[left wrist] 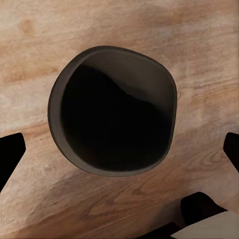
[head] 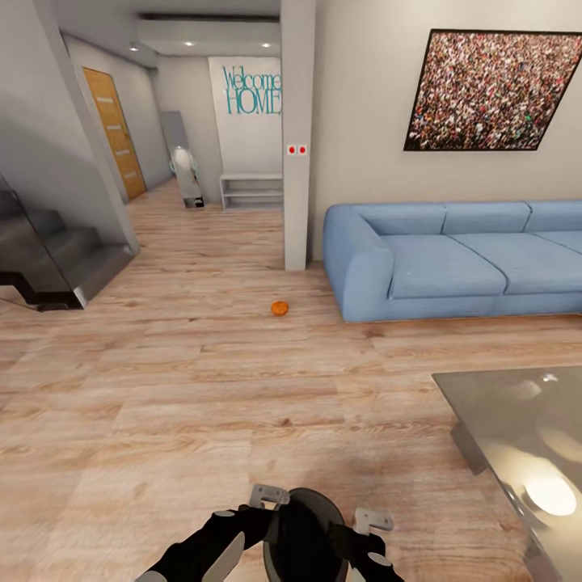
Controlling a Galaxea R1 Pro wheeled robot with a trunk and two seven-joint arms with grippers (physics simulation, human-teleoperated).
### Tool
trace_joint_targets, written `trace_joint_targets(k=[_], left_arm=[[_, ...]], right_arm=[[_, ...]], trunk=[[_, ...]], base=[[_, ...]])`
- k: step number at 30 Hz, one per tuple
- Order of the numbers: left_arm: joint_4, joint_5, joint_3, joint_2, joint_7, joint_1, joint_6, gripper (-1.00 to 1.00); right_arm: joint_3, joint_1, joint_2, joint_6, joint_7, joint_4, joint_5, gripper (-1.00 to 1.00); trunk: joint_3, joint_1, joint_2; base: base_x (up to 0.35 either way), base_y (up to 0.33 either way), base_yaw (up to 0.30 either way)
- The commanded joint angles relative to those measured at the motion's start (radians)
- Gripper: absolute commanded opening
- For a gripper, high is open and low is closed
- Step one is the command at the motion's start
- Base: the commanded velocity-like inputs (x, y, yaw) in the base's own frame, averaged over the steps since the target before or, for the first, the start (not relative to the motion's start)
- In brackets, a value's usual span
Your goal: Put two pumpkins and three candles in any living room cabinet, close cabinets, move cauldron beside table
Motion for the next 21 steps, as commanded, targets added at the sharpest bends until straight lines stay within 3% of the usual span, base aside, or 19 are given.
trace_joint_targets(k=[1,21], left_arm=[[-0.001,0.004,-0.003,0.001,0.0,-0.001,0.003,1.0],[-0.001,0.004,0.011,0.003,0.004,-0.001,-0.031,1.0]], right_arm=[[0.008,-0.001,0.0,-0.005,-0.006,0.0,-0.011,1.0],[0.009,-0.001,0.0,-0.006,-0.006,0.013,-0.01,1.0]], trunk=[[-0.004,0.004,-0.008],[-0.067,0.081,-0.148]], base=[[0.0,0.0,0.0],[0.0,0.0,0.0]])
